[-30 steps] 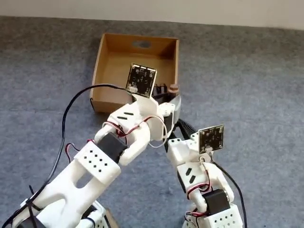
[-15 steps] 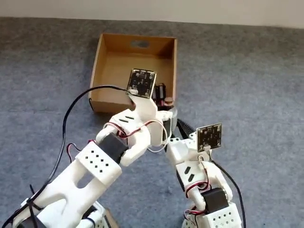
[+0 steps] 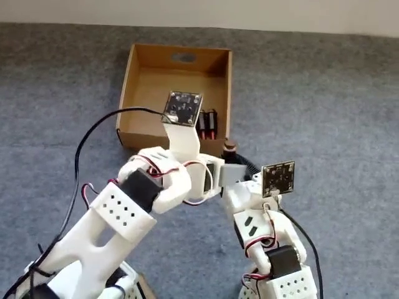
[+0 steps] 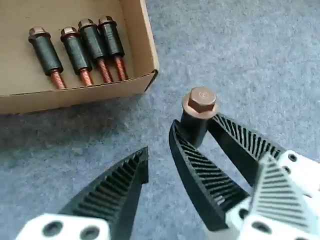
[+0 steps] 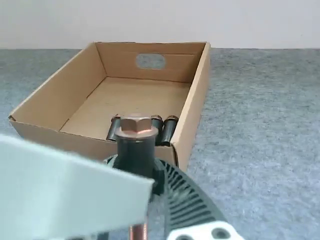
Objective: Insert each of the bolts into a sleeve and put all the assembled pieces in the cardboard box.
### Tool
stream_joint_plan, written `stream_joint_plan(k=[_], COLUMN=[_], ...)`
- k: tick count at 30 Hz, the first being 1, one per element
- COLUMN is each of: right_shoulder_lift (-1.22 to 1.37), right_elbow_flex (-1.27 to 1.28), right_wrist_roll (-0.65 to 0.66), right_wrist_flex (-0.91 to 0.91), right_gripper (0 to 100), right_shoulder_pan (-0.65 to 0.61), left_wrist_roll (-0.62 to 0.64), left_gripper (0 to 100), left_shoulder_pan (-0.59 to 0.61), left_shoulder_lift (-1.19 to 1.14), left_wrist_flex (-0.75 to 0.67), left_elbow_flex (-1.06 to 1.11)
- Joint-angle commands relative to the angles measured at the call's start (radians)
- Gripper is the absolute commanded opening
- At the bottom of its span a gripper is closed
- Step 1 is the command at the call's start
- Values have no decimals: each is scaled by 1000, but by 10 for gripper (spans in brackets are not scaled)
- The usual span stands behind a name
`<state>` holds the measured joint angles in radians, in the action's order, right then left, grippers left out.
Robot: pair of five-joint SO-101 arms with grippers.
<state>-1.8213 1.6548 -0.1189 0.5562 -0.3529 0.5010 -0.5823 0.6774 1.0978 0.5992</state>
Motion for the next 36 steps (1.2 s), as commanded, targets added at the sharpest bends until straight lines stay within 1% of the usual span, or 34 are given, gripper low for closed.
stream_joint_plan(k=[1, 4, 6, 8, 10, 11, 13, 16, 18, 20, 23, 24, 26, 28, 30, 32, 36], right_shoulder_lift=[-15, -15, -15, -15, -15, -15, -15, -15, -15, -15, -15, -15, -15, -15, -15, -15, -5], right_elbow_flex=[-8, 5, 15, 21, 21, 21, 21, 21, 21, 13, 4, -7, -35, -76, -131, -208, -404], right_wrist_roll=[-6, -6, -6, -6, -6, -6, -6, -8, -8, -8, -8, -8, -6, 14, 77, 109, 51], right_wrist_flex=[-22, -22, -22, -22, -22, -22, -22, -22, -22, -18, -21, -21, -19, -18, -18, -22, -24], right_gripper=[9, 9, 9, 9, 9, 9, 9, 9, 9, 9, 9, 9, 9, 9, 9, 9, 9], right_shoulder_pan=[15, 15, 15, 15, 15, 15, 15, 15, 16, 16, 16, 16, 16, 16, 16, 13, 12], left_wrist_roll=[9, 5, 3, 3, 2, 0, 2, 3, 3, 3, 6, 8, 3, 3, 3, 3, 3], left_gripper=[357, 314, 258, 154, 12, 5, 56, 59, 59, 58, 24, 8, 8, 8, 8, 8, 8], left_shoulder_pan=[5, 56, 125, 229, 358, 424, 564, 742, 826, 891, 952, 961, 966, 966, 966, 966, 964], left_shoulder_lift=[4, 27, 67, 116, 160, 180, 216, 248, 269, 285, 320, 335, 374, 426, 492, 568, 742], left_wrist_flex=[115, 206, 250, 287, 299, 299, 298, 216, 109, -41, -245, -296, -371, -394, -393, -393, -396], left_elbow_flex=[-145, -231, -254, -248, -199, -157, -50, 139, 295, 441, 616, 662, 740, 788, 825, 865, 974])
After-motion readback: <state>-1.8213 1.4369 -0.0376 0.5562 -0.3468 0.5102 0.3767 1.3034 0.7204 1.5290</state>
